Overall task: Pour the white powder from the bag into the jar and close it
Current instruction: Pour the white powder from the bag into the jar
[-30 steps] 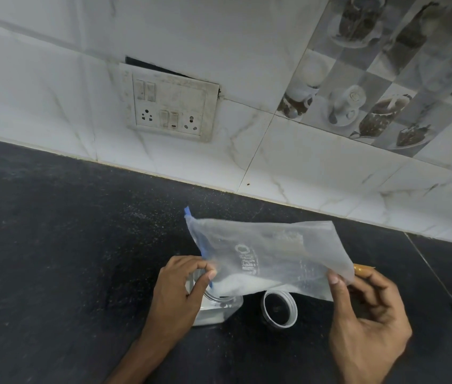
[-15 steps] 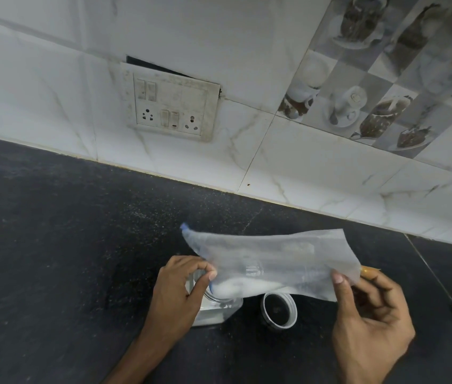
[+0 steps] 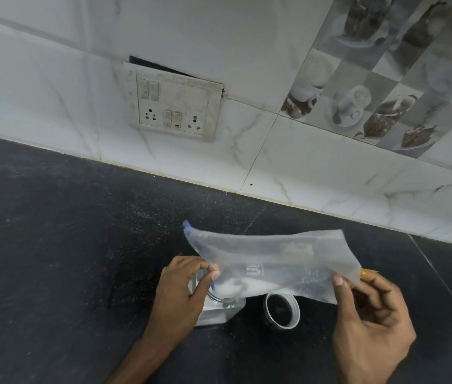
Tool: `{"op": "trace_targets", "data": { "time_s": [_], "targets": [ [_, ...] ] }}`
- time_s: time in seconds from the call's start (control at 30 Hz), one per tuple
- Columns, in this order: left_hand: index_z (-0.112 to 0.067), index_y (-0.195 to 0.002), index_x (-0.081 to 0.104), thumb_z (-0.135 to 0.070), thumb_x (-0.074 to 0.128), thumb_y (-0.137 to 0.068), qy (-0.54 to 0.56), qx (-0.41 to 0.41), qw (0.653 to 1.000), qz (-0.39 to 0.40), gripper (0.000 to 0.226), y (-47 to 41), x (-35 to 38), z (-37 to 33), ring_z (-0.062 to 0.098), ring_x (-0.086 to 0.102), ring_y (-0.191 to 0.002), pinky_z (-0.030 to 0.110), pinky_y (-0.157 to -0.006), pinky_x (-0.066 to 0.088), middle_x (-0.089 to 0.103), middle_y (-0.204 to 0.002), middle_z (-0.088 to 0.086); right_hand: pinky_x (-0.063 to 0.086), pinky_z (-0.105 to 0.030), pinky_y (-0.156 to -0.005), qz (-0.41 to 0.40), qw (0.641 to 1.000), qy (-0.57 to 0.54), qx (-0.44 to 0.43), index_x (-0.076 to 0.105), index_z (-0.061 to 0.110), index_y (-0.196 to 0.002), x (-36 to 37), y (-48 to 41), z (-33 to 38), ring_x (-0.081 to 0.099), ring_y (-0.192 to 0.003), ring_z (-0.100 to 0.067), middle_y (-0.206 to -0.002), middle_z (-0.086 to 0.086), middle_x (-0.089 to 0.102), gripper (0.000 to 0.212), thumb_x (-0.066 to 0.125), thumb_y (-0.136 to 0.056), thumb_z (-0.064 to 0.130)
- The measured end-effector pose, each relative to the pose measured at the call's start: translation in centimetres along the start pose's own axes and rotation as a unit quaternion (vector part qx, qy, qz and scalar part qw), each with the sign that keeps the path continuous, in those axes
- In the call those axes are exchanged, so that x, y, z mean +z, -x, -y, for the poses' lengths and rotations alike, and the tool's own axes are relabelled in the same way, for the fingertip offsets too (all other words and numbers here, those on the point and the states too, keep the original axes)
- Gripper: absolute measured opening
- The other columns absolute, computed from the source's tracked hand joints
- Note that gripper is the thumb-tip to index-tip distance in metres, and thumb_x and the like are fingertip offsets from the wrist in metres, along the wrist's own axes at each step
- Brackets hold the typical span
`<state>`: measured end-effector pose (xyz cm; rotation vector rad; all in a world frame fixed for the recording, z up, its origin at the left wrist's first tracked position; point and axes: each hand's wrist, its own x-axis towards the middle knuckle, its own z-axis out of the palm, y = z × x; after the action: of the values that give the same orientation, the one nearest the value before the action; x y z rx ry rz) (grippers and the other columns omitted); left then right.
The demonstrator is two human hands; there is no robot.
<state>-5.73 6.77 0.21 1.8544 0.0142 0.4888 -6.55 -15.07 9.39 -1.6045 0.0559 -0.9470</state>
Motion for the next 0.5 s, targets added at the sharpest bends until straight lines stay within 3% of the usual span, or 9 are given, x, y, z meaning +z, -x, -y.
{"op": "trace_targets", "data": {
  "time_s": [0.23, 0.5],
  "targets": [
    [-0.035, -0.086, 0.070, -0.050, 0.057, -0.084, -0.002, -0.007, 1.000, 0.001, 0.020, -0.01, 0.10, 0.33, -0.001, 0.060, -0.098, 0.045, -0.086, 0.052, 0.068, -0.096, -0.026, 0.052, -0.012, -0.076, 0.012, 1.000, -0.001, -0.012, 0.065, 0.027, -0.096, -0.13, -0.07, -0.04, 0.070, -0.079, 0.001, -0.087, 0.016, 0.076, 0.031, 0.076, -0.075, 0.007],
    [-0.038, -0.086, 0.068, -0.050, 0.056, -0.083, -0.001, -0.006, 1.000, 0.000, 0.018, 0.01, 0.15, 0.39, -0.001, 0.059, -0.099, 0.044, -0.087, 0.052, 0.065, -0.107, -0.026, 0.053, -0.012, -0.075, 0.045, 0.999, 0.015, -0.021, 0.066, 0.024, -0.098, -0.07, 0.27, -0.02, 0.071, -0.081, -0.001, -0.091, 0.014, 0.076, 0.032, 0.076, -0.075, 0.004]
  ]
}}
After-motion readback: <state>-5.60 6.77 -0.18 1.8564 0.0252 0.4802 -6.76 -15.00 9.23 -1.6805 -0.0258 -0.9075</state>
